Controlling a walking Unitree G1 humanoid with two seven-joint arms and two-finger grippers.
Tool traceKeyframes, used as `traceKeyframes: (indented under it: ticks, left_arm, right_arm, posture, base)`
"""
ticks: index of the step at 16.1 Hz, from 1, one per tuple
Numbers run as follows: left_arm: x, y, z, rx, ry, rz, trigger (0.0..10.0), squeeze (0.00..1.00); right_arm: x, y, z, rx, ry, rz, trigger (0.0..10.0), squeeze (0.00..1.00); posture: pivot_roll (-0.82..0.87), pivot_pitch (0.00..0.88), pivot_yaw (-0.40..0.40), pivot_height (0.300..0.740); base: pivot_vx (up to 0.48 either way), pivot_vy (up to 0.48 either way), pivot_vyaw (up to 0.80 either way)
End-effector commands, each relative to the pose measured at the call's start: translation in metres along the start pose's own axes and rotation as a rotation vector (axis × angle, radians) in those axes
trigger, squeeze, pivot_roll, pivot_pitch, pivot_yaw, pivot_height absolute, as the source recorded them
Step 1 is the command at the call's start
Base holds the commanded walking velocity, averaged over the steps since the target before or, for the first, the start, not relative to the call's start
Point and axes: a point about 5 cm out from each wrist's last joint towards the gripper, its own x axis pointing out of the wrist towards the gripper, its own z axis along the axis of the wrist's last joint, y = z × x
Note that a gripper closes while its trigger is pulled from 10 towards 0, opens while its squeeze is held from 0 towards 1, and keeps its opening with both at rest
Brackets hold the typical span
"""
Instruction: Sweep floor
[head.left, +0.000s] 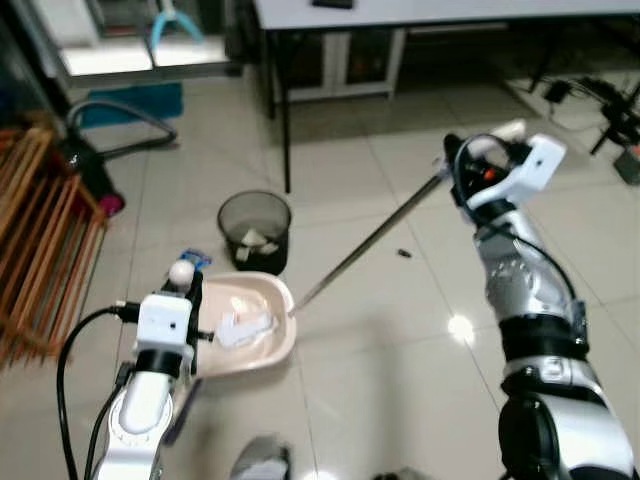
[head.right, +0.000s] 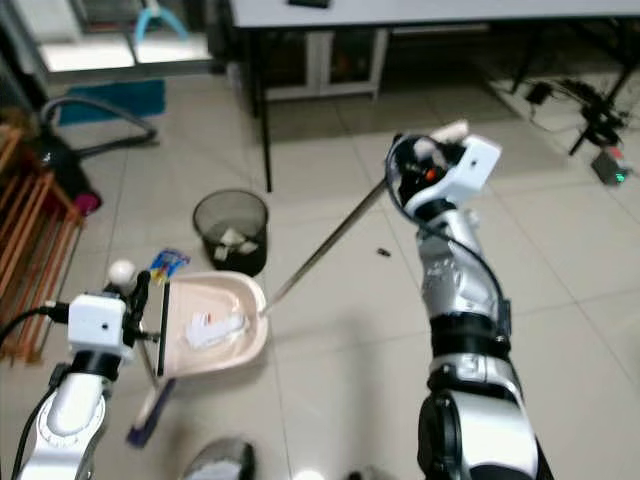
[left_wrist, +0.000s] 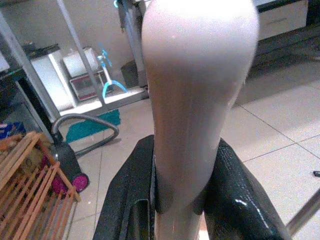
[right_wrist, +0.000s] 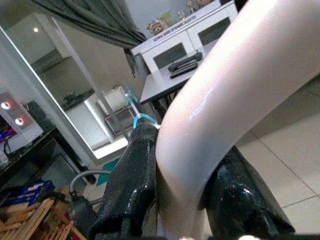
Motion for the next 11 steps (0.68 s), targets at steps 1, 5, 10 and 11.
traceKeyframes:
  ticks: [1, 5, 10, 11]
  left_arm:
    - [-0.0019, 0.0016, 0.0032, 0.014, -0.033, -0.009, 10.0, 0.00]
    - [0.0009, 0.0042, 0.0059, 0.006, -0.050, -0.008, 10.0, 0.00]
    - [-0.0016, 0.0040, 0.0060, -0.019, -0.054, -0.020, 10.0, 0.00]
    - [-0.0023, 0.0040, 0.0062, -0.021, -0.054, -0.021, 10.0, 0.00]
  right_arm:
    - [0.0065, 0.0085, 0.0107, 0.058, -0.060, 0.020, 10.0, 0.00]
    - [0.0091, 0.0107, 0.0133, 0.059, -0.081, 0.013, 10.0, 0.00]
    - [0.0115, 0.0118, 0.0123, 0.059, -0.083, 0.007, 10.0, 0.00]
    - [0.0115, 0.0120, 0.0124, 0.062, -0.084, 0.007, 10.0, 0.00]
  posture:
    - [0.08, 0.135, -0.020, 0.740]
    - [0.08, 0.132, -0.022, 0.740]
    - [0.09, 0.138, -0.026, 0.740]
    - [0.09, 0.139, -0.026, 0.740]
  base:
    - [0.000, 0.000, 0.00]
    - [0.317, 0.000, 0.00]
    - [0.428, 0.000, 0.00]
    - [0.480, 0.000, 0.00]
